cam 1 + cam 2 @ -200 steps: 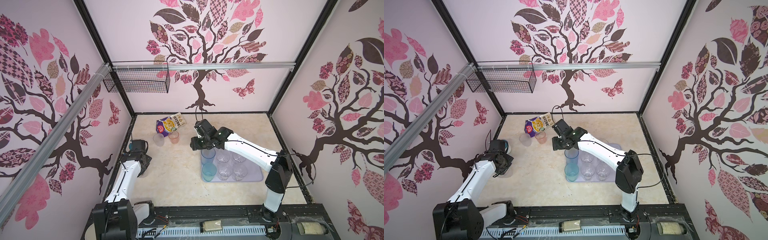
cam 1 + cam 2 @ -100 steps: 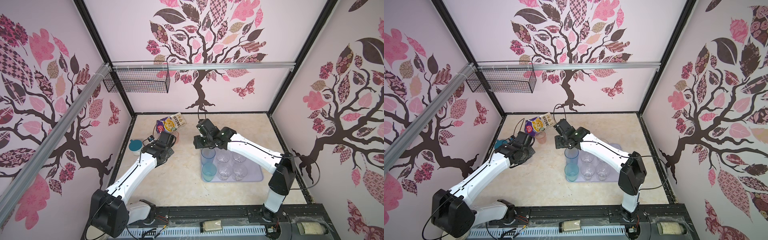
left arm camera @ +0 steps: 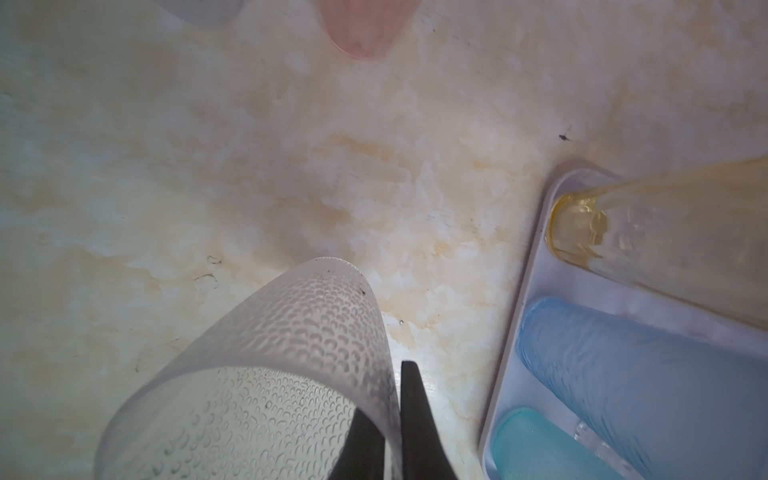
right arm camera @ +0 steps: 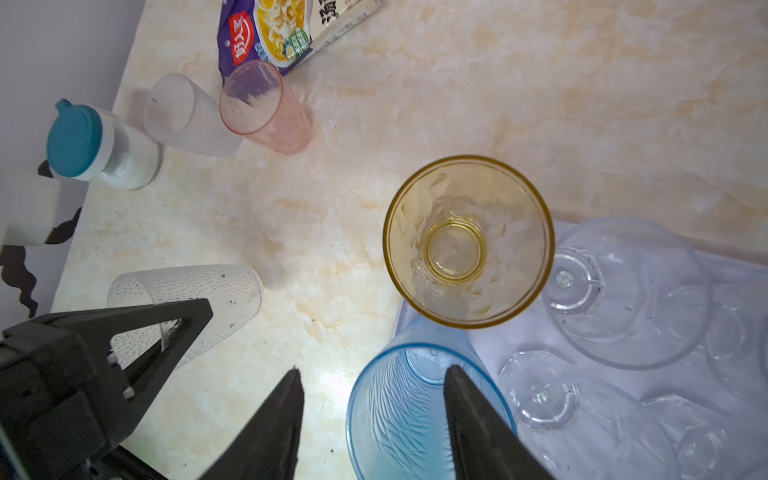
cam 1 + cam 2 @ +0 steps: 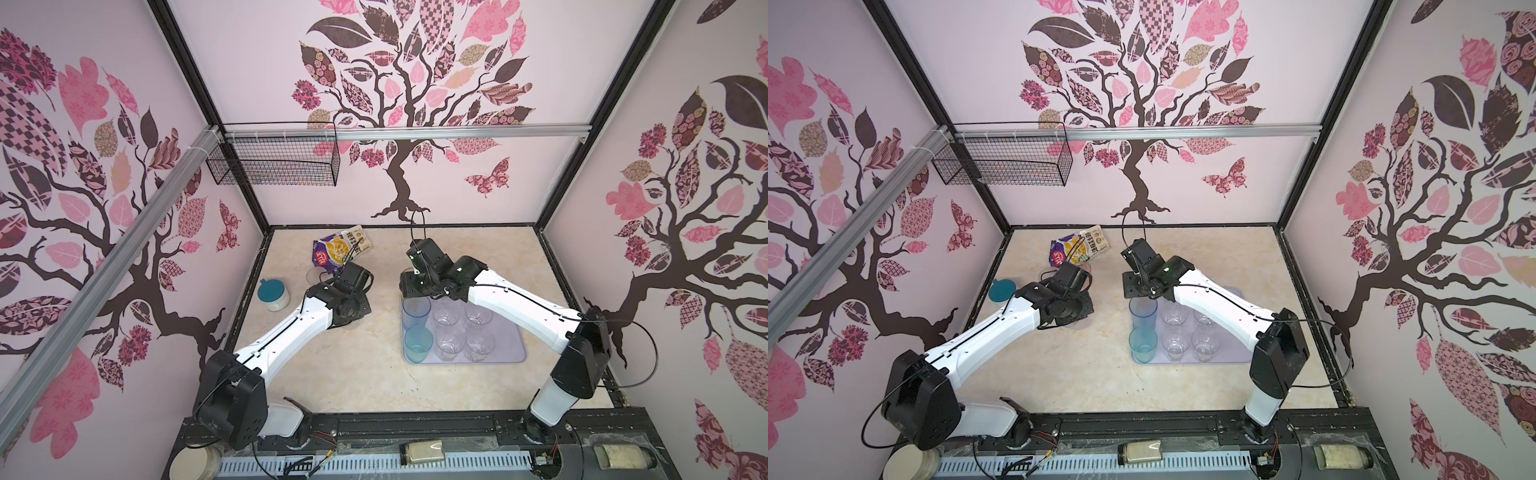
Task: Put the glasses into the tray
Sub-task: 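Carry the frosted glass toward the tray with the left gripper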
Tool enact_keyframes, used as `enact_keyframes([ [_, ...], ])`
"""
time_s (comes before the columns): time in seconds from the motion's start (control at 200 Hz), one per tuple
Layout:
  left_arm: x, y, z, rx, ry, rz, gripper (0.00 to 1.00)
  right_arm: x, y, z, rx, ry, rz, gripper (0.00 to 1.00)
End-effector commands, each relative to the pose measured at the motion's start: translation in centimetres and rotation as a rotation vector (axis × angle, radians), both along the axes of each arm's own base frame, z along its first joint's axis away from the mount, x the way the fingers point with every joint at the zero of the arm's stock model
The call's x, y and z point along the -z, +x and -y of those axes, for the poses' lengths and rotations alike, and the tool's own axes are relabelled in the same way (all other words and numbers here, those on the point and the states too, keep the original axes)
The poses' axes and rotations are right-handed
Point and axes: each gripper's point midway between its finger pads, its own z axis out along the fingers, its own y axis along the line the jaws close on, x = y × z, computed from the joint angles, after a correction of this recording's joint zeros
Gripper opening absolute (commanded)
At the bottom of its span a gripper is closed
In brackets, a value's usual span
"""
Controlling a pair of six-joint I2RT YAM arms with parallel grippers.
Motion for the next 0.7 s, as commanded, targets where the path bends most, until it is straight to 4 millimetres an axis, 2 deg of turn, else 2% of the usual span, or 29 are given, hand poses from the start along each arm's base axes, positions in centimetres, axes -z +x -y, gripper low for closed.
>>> enact_keyframes([
  [0.0, 1.5, -0.9, 1.1, 0.063, -0.026, -0.034, 0.0, -1.8, -0.5, 0.4, 0.004, 0.025, 0.021, 0.58],
  [0.225, 3.6, -0.7, 1.4, 0.093, 0.005, -0.084, 0.0, -1.4, -0.7, 0.1, 0.005, 0.044, 0.004, 0.57],
  [0.695, 4.7, -0.4, 2.0, 0.148, 0.001, -0.079, 0.01, -0.5, -0.8, -0.2, -0.009, 0.039, -0.017, 0.57],
])
